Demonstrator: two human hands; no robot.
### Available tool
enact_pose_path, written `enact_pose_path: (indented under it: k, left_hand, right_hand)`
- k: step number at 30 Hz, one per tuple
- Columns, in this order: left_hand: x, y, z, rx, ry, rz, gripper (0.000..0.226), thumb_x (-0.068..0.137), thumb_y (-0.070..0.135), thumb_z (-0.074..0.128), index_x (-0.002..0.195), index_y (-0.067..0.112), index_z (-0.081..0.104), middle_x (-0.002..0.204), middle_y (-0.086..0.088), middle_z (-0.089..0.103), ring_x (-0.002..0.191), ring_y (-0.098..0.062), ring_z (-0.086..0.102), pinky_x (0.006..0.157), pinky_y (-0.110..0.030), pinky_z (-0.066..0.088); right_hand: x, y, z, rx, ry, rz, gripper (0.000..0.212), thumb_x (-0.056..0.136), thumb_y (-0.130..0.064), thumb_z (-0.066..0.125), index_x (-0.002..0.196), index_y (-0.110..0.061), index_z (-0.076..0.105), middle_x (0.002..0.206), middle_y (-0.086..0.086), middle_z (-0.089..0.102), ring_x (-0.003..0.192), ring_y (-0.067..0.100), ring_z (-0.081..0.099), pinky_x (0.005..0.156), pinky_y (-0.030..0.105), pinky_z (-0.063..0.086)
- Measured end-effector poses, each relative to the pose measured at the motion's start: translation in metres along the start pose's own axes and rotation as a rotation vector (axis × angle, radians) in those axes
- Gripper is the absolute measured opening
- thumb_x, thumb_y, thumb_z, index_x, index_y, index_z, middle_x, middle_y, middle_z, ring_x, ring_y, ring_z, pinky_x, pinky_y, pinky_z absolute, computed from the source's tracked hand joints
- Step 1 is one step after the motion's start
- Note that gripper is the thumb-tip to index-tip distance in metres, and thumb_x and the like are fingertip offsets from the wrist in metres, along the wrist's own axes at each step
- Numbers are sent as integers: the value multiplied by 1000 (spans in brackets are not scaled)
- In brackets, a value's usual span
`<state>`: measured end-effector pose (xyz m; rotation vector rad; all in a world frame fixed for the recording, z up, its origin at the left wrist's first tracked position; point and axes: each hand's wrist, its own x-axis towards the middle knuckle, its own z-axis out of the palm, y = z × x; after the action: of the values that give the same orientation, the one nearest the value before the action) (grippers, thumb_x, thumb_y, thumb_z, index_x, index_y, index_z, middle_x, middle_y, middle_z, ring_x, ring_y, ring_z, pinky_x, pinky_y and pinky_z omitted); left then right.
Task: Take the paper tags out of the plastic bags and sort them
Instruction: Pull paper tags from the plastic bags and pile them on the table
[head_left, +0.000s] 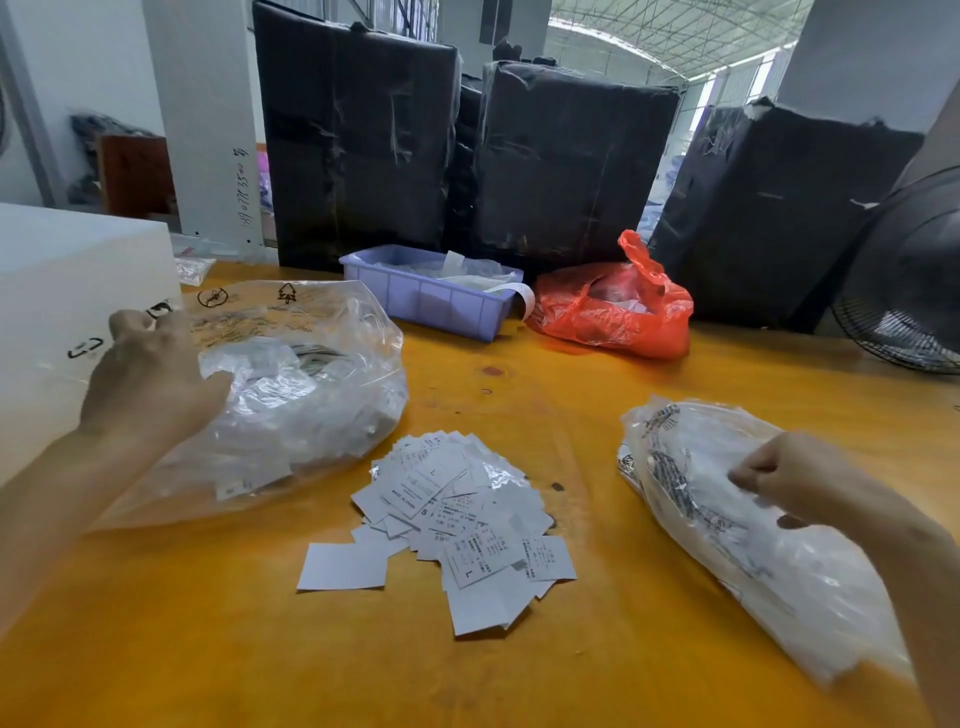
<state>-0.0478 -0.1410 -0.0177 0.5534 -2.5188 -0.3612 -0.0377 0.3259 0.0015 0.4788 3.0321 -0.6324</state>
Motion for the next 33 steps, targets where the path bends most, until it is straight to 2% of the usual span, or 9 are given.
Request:
enact_pose_path:
  k: [3,8,11,13,16,18,23,30,33]
  left_hand:
    - [-5,8,-4,103,-13,25,65,79,25,72,129,-4,44,124,-32,40,106,-52,47,85,-56,44]
    - [-15,25,-16,65,30,160,60,81,26,71,127,-4,48,123,-31,46,110,-49,45,87,-55,43]
    - [-35,52,-24,-304,40,381,53,81,27,71,126,6,53,120,-9,57,103,-25,56,80,-26,48]
    - [-56,75,-31,-627,-270,406,62,72,51,69,122,18,56,110,12,58,88,-3,61,61,-9,47]
    - [-85,97,-33,-994,-805,334,88,43,77,69,115,28,58,106,11,67,89,-3,67,64,-12,51]
    - [-97,103,-25,-1055,-874,289,71,49,63,74,108,27,63,102,6,71,87,-4,68,65,-14,51]
    - [-101,99,-4,-1125,-661,105,3,79,10,72,81,11,73,70,-2,73,59,-6,65,58,-15,51]
    - [-96,93,14,-1185,-672,-66,8,79,4,70,87,5,67,74,-4,74,61,-8,67,58,-15,52]
    - [-97,92,14,-1130,-835,27,53,56,19,83,104,15,61,86,-2,75,79,-11,71,66,-17,53]
  right_hand:
    - [-4,-9,-8,-119,21,-42,33,87,1,58,54,2,51,51,15,47,45,15,32,45,23,32]
    - [-22,-31,-18,21,27,-120,12,74,1,76,72,-7,67,64,13,69,57,22,67,61,35,59]
    - [-47,-67,-16,379,-186,-318,17,60,-8,83,68,-3,70,60,12,69,50,18,66,47,22,53]
    - [-64,-95,-6,502,-412,-425,18,54,-18,82,64,-8,72,63,12,70,52,15,66,47,18,50]
    - [-73,-127,19,477,-580,-549,14,60,-16,82,65,-10,70,62,8,70,51,11,64,48,17,49]
    - [-72,-140,34,427,-607,-594,16,64,-12,83,70,-7,68,63,7,70,53,10,65,49,17,49]
    - [-62,-140,56,475,-580,-600,17,65,-15,84,72,-14,69,61,-1,68,54,5,63,50,15,47]
    - [-44,-125,66,780,-510,-437,7,81,-21,69,80,-17,75,72,-4,71,66,5,63,62,20,48]
    - [-45,-125,67,720,-479,-506,12,80,-26,70,72,-18,72,67,-5,70,64,3,61,62,18,45]
